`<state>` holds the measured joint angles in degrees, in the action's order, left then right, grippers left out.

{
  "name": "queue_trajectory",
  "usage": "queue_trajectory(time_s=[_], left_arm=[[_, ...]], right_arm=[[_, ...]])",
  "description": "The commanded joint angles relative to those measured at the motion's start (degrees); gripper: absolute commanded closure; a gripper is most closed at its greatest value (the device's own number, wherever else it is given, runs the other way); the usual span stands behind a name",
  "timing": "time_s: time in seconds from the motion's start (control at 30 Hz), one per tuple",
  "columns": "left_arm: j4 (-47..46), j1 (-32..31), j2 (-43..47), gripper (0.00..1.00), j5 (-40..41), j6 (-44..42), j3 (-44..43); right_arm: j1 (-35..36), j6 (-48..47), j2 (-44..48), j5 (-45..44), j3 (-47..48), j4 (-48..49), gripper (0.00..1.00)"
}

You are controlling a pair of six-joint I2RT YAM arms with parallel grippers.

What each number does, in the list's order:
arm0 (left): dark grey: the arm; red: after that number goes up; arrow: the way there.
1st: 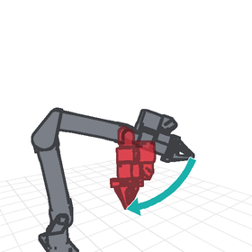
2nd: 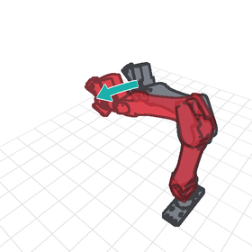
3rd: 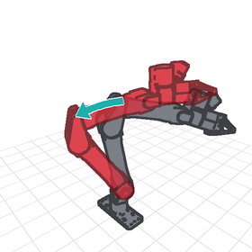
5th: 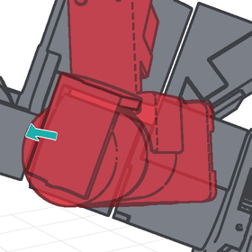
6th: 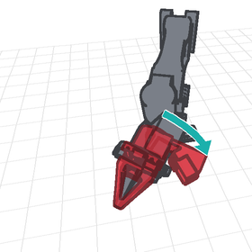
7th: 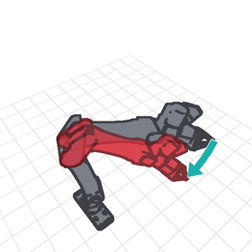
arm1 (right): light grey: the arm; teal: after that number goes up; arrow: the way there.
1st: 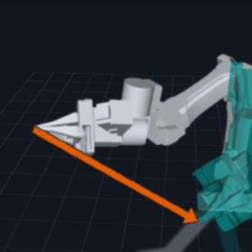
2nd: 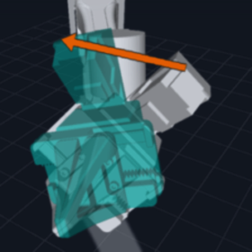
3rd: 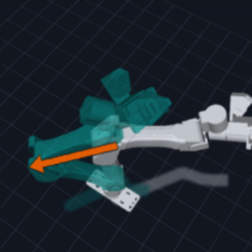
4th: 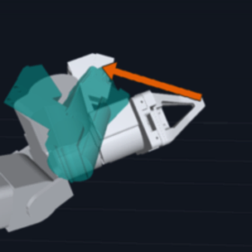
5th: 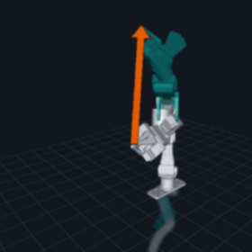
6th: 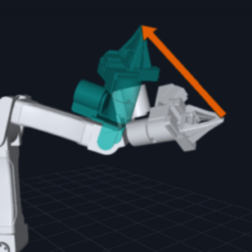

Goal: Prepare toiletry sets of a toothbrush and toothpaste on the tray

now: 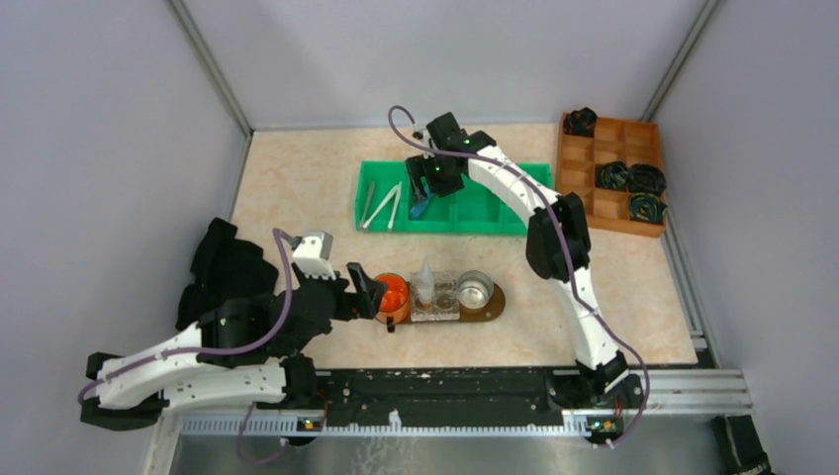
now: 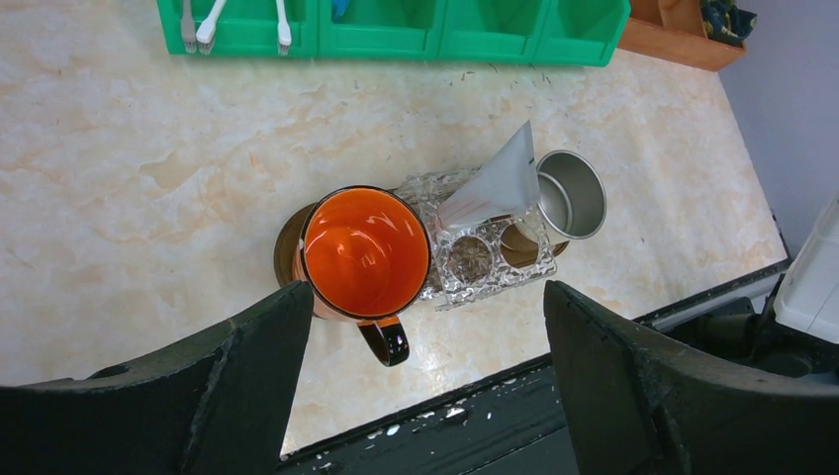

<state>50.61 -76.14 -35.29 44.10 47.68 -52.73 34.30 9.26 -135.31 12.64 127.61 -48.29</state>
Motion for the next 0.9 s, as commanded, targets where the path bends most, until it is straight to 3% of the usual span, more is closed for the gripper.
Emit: queue_trajectory(time_s=[0.0,0.43,0.87], left_arm=[[1.2,-0.2,1.9,0.08,-0.1,-1.2,0.9],[1.8,-0.2,5.7,0.11,-1.5,-1.5,2.2],[1.0,-0.2,6.5,0.12,-1.2,-3.2,2.1]], right_arm=[[0.4,4.0,-0.5,-4.8,2.4,-0.2,0.26],[1.1,10.7,-4.1,-6.5,2.1,6.0,0.26],[2.3,10.1,-7.2,-11.2,3.5,2.4,0.29]])
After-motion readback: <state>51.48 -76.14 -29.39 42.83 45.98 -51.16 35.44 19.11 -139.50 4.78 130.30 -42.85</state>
